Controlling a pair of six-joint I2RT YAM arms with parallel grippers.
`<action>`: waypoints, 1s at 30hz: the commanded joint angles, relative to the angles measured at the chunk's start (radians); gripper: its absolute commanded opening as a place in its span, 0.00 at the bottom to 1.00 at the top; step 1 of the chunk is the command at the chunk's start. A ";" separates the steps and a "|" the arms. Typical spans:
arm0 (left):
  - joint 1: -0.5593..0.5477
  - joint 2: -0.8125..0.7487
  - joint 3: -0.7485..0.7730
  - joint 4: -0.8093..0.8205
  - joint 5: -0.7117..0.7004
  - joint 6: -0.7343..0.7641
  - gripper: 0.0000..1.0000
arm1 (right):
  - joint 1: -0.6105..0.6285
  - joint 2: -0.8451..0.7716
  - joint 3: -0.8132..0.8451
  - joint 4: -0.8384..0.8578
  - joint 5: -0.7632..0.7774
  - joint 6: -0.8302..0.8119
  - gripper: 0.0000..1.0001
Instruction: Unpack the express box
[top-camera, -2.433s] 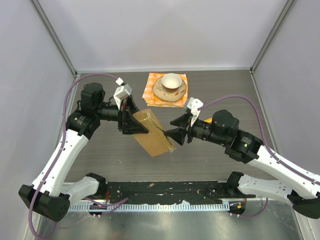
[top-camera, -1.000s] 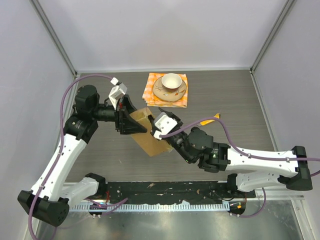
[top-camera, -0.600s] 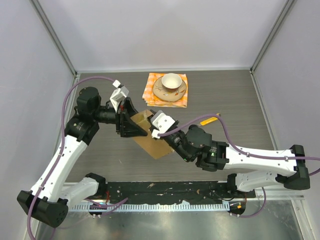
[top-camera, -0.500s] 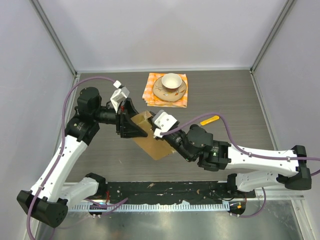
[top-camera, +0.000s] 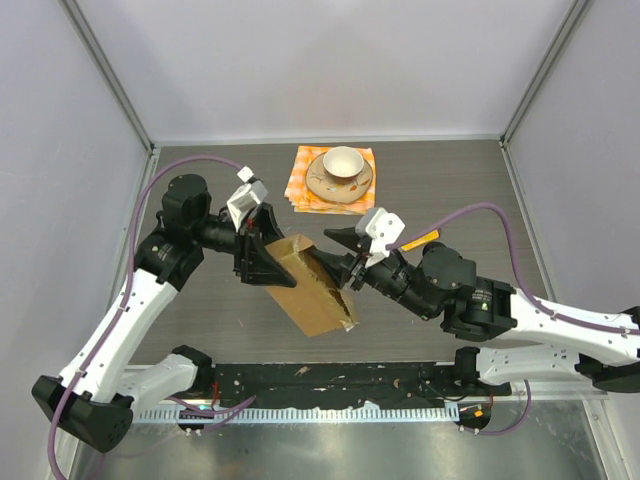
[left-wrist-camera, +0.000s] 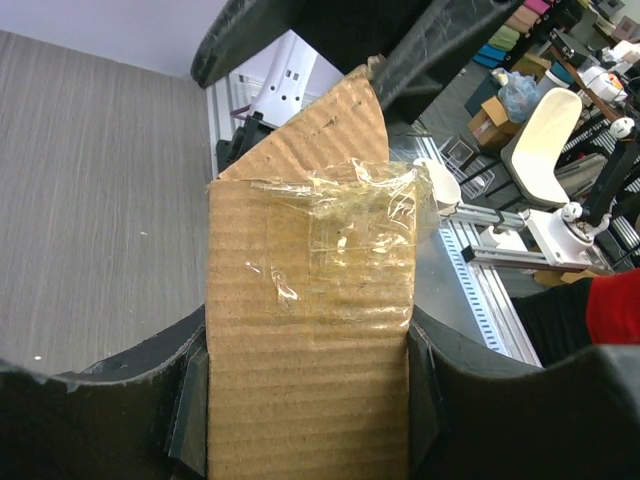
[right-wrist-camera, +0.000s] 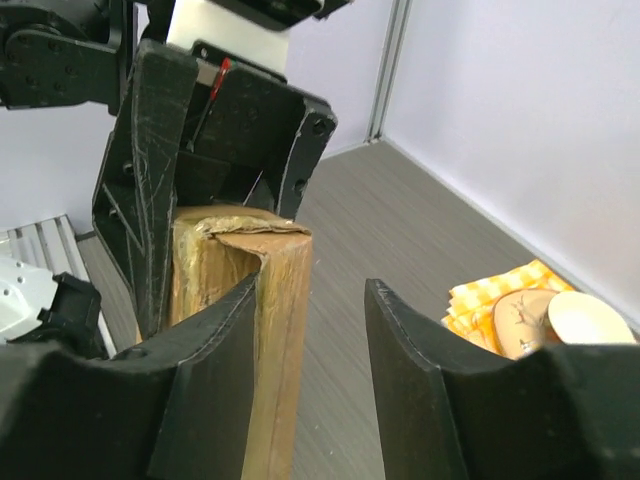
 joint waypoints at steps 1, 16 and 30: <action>0.004 -0.001 0.054 0.001 0.013 -0.008 0.00 | -0.006 0.025 0.000 -0.096 0.002 0.075 0.52; 0.024 -0.005 0.038 0.116 -0.024 -0.103 0.00 | 0.083 0.010 -0.126 -0.200 0.227 0.107 0.58; 0.036 -0.005 0.015 0.190 -0.038 -0.158 0.00 | 0.194 -0.027 -0.184 -0.329 0.368 0.174 0.59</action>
